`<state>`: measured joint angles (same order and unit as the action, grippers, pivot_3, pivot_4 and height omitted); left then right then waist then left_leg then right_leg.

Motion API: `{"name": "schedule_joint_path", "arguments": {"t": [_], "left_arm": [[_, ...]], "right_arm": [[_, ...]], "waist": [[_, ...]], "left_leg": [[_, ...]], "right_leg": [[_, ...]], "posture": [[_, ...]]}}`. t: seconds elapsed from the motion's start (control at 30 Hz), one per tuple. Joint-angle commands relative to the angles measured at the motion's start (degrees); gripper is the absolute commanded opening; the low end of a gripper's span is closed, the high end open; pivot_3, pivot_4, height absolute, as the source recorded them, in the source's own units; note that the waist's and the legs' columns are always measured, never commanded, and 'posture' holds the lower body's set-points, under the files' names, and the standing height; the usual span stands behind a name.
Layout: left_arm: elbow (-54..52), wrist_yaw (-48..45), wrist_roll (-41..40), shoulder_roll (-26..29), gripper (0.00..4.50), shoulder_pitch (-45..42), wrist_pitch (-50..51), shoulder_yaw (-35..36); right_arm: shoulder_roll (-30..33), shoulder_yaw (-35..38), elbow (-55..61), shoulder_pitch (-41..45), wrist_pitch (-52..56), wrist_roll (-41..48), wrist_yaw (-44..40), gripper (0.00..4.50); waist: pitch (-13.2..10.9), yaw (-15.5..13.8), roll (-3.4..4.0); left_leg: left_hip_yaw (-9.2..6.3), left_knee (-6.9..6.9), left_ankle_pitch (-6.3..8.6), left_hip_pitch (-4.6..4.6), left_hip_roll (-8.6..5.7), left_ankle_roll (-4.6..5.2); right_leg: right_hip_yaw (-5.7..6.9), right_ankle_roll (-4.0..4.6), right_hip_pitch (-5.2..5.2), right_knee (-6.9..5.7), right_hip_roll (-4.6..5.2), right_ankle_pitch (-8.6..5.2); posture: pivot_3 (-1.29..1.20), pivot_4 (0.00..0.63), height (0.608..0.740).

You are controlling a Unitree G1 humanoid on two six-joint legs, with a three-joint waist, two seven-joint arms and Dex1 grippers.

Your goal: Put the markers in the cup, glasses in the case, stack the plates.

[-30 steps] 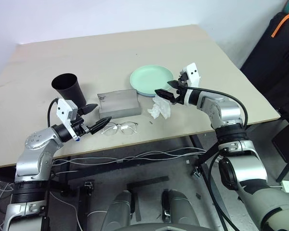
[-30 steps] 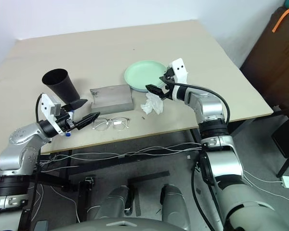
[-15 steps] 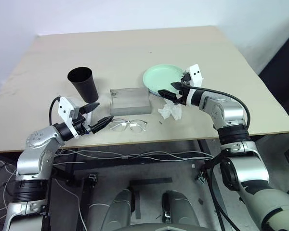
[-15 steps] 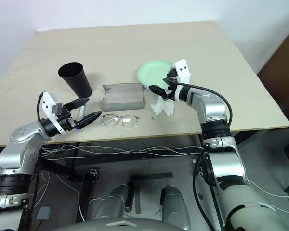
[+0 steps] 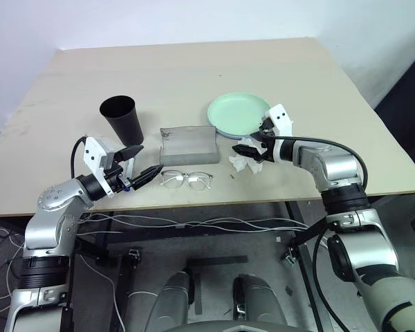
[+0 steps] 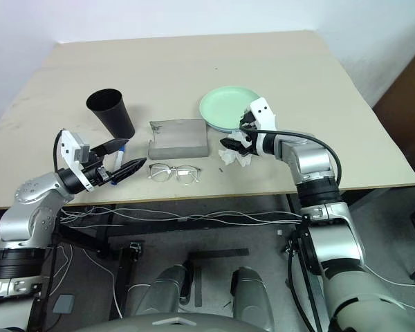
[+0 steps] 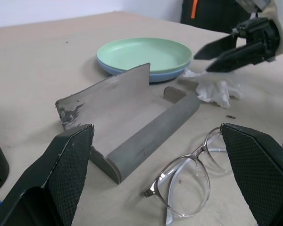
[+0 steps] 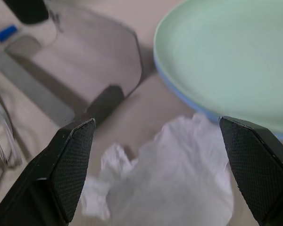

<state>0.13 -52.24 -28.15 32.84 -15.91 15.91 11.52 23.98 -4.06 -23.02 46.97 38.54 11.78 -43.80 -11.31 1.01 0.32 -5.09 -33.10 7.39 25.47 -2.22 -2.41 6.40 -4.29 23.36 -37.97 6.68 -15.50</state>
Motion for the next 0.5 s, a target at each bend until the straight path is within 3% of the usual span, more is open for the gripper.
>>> {"name": "schedule_joint_path", "arguments": {"t": [0.03,0.27,0.4,0.5], "left_arm": [[-0.74,0.01,-0.39,-0.02,4.50,-0.39,-0.68,0.39],[-0.81,-0.10,0.03,-0.09,4.50,-0.08,-0.99,0.22],[-0.89,-0.18,0.13,-0.01,4.50,0.17,-1.09,0.28],[-0.94,-0.08,0.12,-0.07,4.50,0.16,-1.02,0.27]], "right_arm": [[0.42,-0.49,1.91,0.09,-0.07,-0.56,-0.11,4.37],[0.78,-4.24,-1.44,-1.09,-3.06,-5.03,0.20,4.37],[1.04,-4.49,-2.29,-1.01,-2.70,-5.58,-0.26,3.58],[1.12,-4.29,-2.22,-0.90,-2.50,-5.79,-0.17,2.56]], "waist": [[0.00,-0.01,0.00],[0.00,-0.05,-0.02],[0.01,-0.07,-0.04],[0.01,-0.07,-0.04]], "left_leg": [[0.01,0.00,0.00,0.00,0.00,0.00],[0.02,-0.01,0.00,-0.02,0.00,0.00],[0.03,-0.02,0.00,-0.03,0.00,0.00],[0.03,-0.02,0.00,-0.03,0.00,0.00]], "right_leg": [[-0.01,0.00,0.00,0.00,0.00,0.00],[-0.01,0.00,-0.01,0.00,-0.01,0.01],[-0.02,-0.01,-0.02,0.00,-0.01,0.01],[-0.02,-0.01,-0.02,0.00,-0.01,0.01]], "posture": [[0.00,0.150,0.740],[0.00,0.150,0.740],[0.00,0.150,0.740],[0.00,0.150,0.740]]}}
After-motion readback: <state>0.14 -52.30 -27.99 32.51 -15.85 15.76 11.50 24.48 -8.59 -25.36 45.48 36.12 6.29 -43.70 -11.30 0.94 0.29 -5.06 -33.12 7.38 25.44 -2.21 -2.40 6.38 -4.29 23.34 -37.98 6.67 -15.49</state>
